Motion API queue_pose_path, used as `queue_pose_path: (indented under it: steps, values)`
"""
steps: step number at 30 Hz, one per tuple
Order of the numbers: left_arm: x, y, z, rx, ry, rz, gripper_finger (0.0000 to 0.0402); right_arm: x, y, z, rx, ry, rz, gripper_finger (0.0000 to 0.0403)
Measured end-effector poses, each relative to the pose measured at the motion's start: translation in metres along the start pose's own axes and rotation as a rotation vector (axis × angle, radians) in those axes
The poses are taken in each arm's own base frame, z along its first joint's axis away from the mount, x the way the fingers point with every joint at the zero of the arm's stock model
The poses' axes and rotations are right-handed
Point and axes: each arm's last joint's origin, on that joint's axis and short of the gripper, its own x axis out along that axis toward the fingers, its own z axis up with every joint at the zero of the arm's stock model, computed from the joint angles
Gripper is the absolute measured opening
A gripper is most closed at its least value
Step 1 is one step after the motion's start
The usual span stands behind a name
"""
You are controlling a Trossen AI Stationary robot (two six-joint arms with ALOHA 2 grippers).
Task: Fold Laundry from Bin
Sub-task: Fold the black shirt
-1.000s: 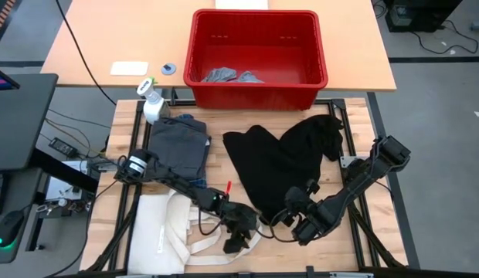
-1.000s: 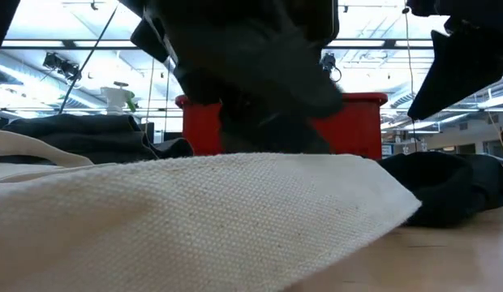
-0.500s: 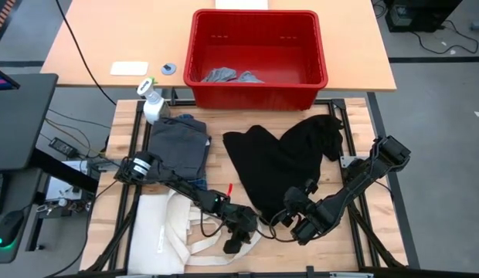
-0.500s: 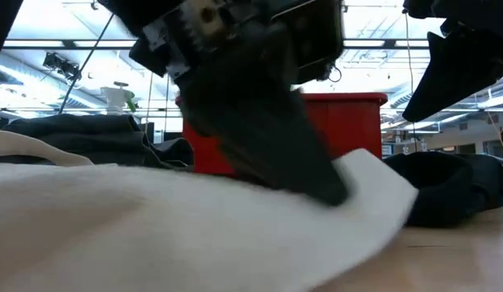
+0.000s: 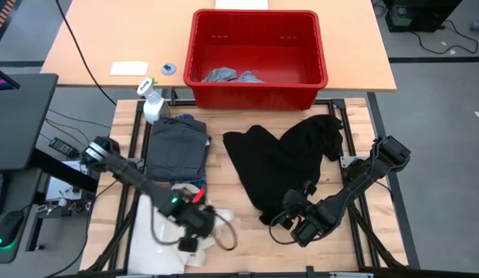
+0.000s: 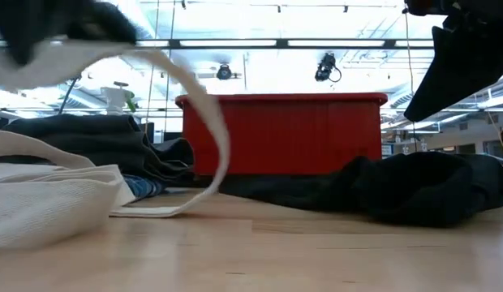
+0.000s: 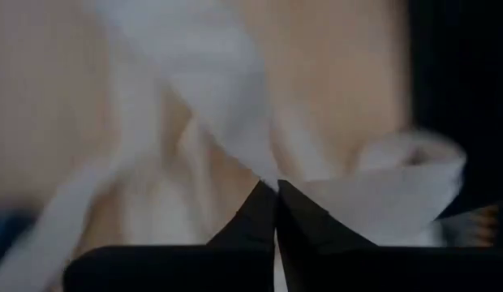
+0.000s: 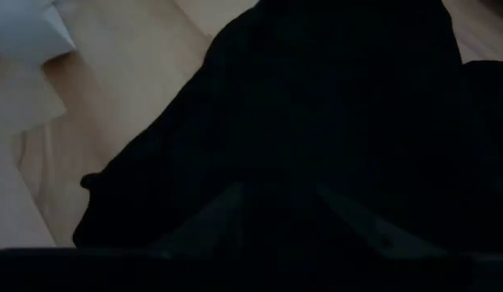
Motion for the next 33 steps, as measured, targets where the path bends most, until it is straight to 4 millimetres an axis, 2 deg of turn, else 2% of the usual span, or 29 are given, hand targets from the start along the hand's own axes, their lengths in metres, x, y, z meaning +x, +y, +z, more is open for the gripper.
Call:
queue_pose_path:
  steps: [9,12,16,18,21,24,29,33]
  values:
    - [0.002,-0.033,-0.07,-0.099,0.342,0.333,0.0037,0.002,0.004,0.003,-0.006,-0.016,0.028,0.0151]
    - [-0.001,-0.045,-0.09,-0.127,0.414,0.405,0.0076,0.003,0.004,0.004,-0.018,-0.012,0.028,0.0151]
    - [-0.004,-0.056,-0.104,-0.15,0.413,0.438,0.0168,0.005,0.003,0.006,-0.019,0.015,0.029,0.0151]
    - [-0.007,-0.057,-0.104,-0.159,0.427,0.438,0.0222,0.008,0.002,0.008,-0.009,0.061,0.035,0.0151]
    - [-0.015,-0.056,-0.094,-0.198,0.479,0.376,0.0294,0.014,0.001,0.01,-0.018,0.184,0.061,0.0151]
    - [-0.026,-0.055,-0.083,-0.241,0.523,0.318,0.0345,0.017,0.0,0.012,-0.022,0.246,0.075,0.0151]
    - [-0.044,-0.058,-0.064,-0.191,0.452,0.254,0.0369,0.017,-0.002,0.012,-0.052,0.27,0.066,0.0151]
    - [-0.047,-0.047,-0.038,-0.046,0.148,0.396,0.0368,0.024,0.004,0.027,-0.033,0.061,0.073,0.0151]
